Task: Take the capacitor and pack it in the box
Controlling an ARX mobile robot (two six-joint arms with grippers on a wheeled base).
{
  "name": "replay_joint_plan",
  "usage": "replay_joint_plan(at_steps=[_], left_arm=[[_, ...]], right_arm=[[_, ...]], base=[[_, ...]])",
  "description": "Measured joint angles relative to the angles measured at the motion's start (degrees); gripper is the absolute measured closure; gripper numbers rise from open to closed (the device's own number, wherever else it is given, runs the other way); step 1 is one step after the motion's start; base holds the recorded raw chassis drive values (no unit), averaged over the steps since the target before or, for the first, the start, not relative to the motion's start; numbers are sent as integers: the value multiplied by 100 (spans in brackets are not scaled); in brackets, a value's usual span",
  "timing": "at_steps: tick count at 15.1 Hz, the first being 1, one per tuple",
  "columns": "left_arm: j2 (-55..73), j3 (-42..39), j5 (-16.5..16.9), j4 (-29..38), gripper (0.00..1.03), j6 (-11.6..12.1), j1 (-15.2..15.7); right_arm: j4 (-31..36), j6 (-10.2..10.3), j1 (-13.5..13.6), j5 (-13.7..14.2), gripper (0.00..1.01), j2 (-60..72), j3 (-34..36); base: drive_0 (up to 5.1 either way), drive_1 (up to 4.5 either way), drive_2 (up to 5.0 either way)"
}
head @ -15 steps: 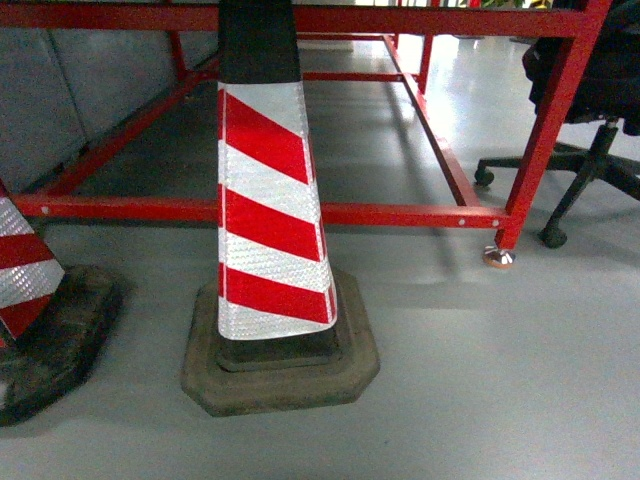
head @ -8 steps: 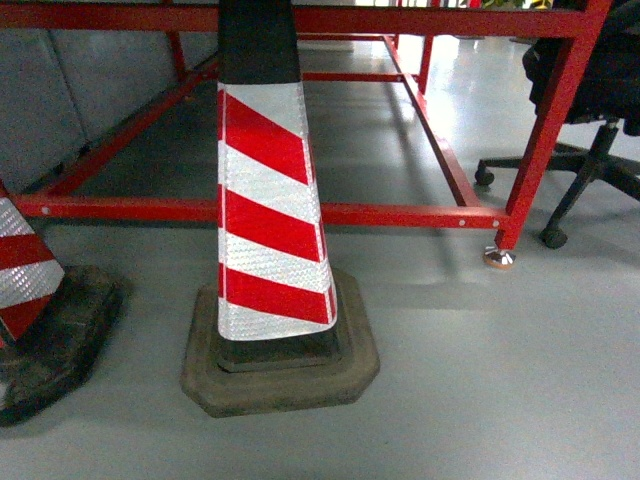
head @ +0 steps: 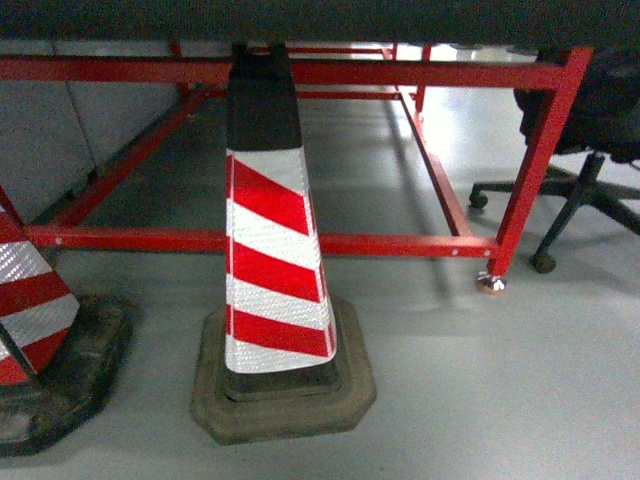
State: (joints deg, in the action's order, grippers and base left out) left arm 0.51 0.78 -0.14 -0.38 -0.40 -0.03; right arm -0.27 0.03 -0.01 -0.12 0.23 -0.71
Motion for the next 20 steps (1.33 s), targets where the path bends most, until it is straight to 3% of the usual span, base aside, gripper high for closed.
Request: replay_joint_plan(at_steps=[20], left_arm=[[0,2,13,50,60,46,0]], right_arm=[[33,11,0,15,3,2,0]], base=[[0,0,0]])
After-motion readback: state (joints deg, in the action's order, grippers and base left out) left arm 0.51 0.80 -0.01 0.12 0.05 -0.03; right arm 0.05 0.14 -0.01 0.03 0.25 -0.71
